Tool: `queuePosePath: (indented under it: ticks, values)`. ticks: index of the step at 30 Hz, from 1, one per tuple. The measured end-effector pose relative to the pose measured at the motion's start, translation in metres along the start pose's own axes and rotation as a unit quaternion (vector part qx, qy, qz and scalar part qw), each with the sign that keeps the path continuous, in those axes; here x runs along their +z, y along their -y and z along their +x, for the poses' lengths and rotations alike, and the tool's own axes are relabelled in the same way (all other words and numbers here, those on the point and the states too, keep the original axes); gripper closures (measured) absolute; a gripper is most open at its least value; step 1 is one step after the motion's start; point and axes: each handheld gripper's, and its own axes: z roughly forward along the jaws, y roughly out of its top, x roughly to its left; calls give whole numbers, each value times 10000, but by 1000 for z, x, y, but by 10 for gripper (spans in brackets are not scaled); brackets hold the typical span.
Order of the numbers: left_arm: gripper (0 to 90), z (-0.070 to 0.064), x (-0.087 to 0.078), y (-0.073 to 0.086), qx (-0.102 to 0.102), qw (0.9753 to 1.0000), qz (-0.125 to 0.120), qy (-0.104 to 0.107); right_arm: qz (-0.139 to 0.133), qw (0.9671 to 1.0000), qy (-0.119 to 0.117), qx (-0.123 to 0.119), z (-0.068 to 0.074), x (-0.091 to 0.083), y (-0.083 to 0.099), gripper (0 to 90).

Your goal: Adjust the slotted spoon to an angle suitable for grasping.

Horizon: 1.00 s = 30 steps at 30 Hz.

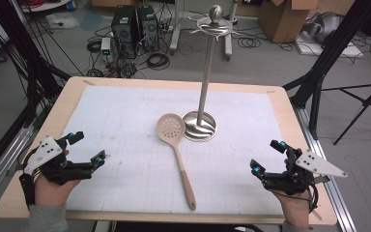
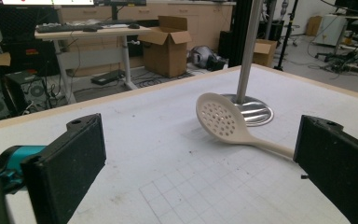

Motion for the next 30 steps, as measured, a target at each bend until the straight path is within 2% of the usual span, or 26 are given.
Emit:
queuePosePath:
  ticks: [7, 14, 17, 20, 22, 27, 29, 30]
  values:
    - [26, 5, -9, -4, -27, 10000, -93, 15, 12, 9993, -329, 159, 2, 16, 3, 29]
    - [26, 8, -8, -3, -95, 9999, -101, 16, 42, 9981, -557, 250, 10, 34, 7, 30]
    - [26, 7, -7, -3, -69, 9999, -73, 43, 109, 9976, -640, 223, 12, 40, 7, 30]
    - [26, 5, -3, -3, -48, 9999, -25, 95, 263, 9964, -804, 85, 16, 55, 7, 41]
    - [27, 5, -2, -2, -50, 9999, -7, 115, 250, 9961, -848, -11, 18, 61, 7, 46]
    - [27, 5, 0, 0, -59, 9999, 34, 142, 421, 9937, -1039, -43, 22, 79, 9, 55]
    - [27, 5, 0, 1, -61, 9999, 35, 142, 540, 9917, -1166, -61, 23, 88, 10, 86]
    - [26, 5, 1, 1, -78, 9999, 32, 129, 625, 9903, -1239, -67, 24, 92, 11, 138]
